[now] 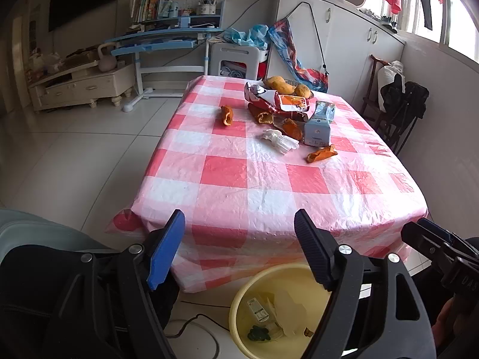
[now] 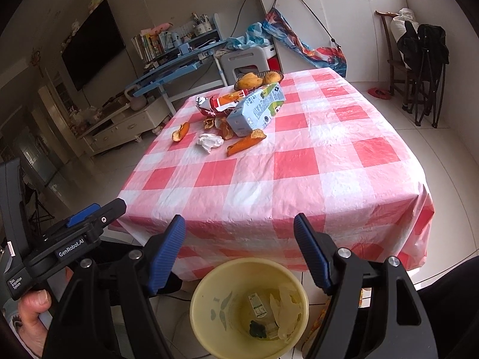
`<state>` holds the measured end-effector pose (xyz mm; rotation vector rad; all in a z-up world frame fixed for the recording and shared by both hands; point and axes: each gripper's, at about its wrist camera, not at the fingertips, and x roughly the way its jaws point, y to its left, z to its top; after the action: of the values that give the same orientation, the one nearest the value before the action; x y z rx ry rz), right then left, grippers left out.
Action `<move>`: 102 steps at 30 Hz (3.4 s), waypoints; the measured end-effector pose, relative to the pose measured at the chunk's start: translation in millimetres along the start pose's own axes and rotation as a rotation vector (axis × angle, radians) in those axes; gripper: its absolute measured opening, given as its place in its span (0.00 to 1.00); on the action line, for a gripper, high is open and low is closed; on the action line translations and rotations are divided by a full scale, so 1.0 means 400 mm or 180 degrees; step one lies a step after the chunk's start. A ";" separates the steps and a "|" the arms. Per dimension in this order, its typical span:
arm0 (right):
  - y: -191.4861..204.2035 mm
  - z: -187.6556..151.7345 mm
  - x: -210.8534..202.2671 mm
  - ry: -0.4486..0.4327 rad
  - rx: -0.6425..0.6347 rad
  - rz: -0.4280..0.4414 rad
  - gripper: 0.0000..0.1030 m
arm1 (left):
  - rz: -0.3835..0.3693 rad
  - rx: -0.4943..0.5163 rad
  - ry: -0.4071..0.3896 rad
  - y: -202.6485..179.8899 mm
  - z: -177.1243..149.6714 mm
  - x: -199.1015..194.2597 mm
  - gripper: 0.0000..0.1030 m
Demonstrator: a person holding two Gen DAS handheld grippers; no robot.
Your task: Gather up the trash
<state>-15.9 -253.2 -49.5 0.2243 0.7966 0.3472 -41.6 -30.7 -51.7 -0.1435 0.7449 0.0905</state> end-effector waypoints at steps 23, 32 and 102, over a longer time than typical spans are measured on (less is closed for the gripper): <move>0.007 -0.007 0.021 0.0117 -0.0077 -0.0020 0.70 | -0.0005 -0.0013 -0.0006 0.001 -0.001 -0.001 0.72; 0.007 0.005 0.046 0.0154 -0.0007 -0.0057 0.70 | 0.0012 -0.0116 -0.0039 0.010 0.012 0.001 0.72; -0.040 0.201 0.304 0.0915 -0.0115 0.0332 0.16 | -0.0382 -0.0079 0.0399 -0.059 0.195 0.327 0.11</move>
<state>124.9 -226.2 -80.2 0.1846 1.0633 0.4992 109.3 -37.2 -81.7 -0.2188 0.8587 -0.0238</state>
